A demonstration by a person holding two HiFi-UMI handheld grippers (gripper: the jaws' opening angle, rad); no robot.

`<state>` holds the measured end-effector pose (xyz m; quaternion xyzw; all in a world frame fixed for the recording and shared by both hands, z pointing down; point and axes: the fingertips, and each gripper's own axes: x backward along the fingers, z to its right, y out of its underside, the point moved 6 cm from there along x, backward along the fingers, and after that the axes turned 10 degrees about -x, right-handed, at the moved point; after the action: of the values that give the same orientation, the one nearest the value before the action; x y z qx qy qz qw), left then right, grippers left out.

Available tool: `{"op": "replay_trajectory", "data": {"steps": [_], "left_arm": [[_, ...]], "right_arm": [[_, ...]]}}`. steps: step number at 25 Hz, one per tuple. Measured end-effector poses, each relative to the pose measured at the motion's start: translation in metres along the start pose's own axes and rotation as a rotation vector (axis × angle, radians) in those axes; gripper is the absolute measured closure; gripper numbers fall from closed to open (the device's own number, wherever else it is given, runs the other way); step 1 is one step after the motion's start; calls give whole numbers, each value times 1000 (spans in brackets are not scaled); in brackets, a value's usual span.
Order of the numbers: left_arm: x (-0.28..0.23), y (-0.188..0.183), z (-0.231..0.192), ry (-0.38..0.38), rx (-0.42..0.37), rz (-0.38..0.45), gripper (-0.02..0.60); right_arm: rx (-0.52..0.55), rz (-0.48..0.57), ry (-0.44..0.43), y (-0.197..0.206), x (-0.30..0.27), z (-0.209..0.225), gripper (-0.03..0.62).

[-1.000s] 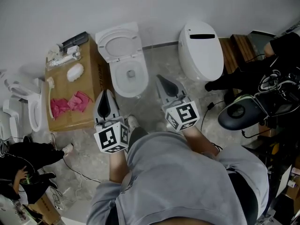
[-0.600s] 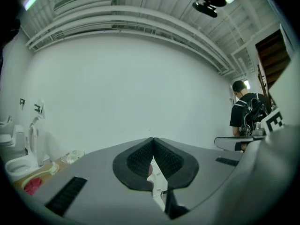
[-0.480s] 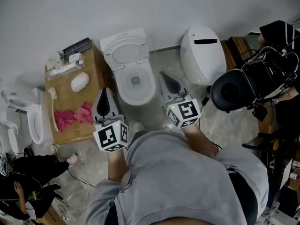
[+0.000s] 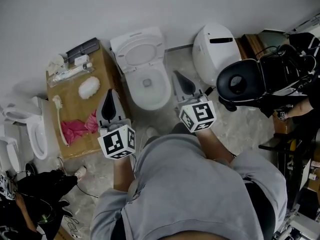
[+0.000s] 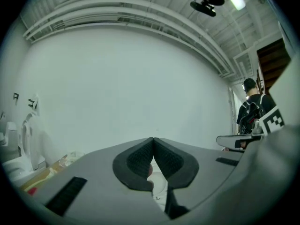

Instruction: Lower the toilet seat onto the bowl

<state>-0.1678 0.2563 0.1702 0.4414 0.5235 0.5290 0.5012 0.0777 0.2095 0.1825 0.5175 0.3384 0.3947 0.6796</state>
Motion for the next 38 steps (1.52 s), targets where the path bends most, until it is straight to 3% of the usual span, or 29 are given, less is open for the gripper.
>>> {"op": "replay_trajectory", "data": {"steps": [13, 19, 31, 38], "left_arm": [[-27, 12, -14, -21, 8, -13, 580], [-59, 5, -2, -42, -10, -15, 580], [-147, -15, 37, -110, -28, -16, 580], [-157, -13, 52, -134, -50, -26, 580]], "right_arm": [[34, -18, -47, 5, -45, -3, 595], [30, -11, -72, -1, -73, 25, 595], [165, -27, -132, -20, -131, 104, 594], [200, -48, -155, -12, -134, 122, 594]]}}
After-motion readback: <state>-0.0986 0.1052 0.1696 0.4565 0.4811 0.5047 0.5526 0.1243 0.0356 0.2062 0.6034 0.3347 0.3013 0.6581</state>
